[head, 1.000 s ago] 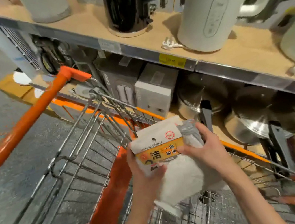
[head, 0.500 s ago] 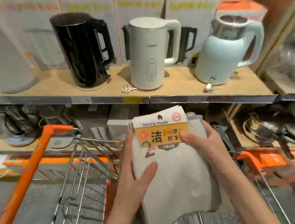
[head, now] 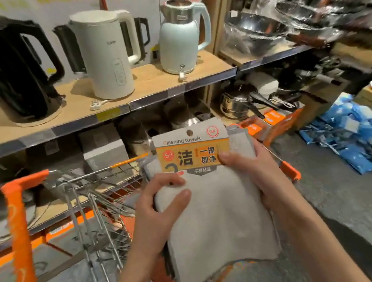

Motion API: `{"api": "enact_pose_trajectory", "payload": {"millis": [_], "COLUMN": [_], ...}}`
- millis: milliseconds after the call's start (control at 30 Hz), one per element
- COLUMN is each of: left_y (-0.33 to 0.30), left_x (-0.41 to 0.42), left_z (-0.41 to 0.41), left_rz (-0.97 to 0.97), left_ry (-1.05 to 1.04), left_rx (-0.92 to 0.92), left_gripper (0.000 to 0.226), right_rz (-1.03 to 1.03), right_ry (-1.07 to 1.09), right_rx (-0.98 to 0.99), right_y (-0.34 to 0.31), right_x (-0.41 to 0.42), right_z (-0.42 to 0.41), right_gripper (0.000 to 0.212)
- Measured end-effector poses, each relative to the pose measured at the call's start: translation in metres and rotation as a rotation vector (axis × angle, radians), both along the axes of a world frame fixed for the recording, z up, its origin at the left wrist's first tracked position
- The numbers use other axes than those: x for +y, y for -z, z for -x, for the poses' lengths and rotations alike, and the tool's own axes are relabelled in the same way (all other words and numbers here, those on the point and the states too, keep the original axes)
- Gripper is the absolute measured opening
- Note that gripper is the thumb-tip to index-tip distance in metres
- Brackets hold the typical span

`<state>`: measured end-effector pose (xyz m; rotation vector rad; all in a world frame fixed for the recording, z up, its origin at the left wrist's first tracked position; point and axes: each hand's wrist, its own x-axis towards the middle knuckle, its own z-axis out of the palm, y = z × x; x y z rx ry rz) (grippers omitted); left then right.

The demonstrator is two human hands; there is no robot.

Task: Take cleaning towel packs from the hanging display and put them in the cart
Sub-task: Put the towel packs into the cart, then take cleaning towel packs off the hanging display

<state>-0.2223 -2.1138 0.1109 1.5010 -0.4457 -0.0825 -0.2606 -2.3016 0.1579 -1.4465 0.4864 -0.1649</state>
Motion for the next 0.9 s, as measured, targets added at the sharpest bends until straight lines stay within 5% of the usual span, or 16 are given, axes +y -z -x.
{"api": "enact_pose_trajectory", "payload": {"millis": [367, 567, 900], "left_y": [-0.018, -0.019, -0.031], "left_x": [-0.037, -0.053, -0.024], "left_z": [0.09, 0.179, 0.335], "left_rz": [-0.003, -0.003, 0.06], "left_ry": [0.388, 0.621, 1.008], "left_rx": [0.032, 0.027, -0.035], "left_gripper": [0.014, 0.015, 0.016], "right_rz": [0.029, 0.386, 0.717], "right_ry": [0.434, 0.718, 0.953], "right_rx": [0.036, 0.037, 0.098], "right_y": [-0.016, -0.022, -0.046], "right_x": [-0.002, 0.018, 0.112], "right_z": [0.159, 0.285, 0.478], "right_gripper": [0.05, 0.091, 0.054]}}
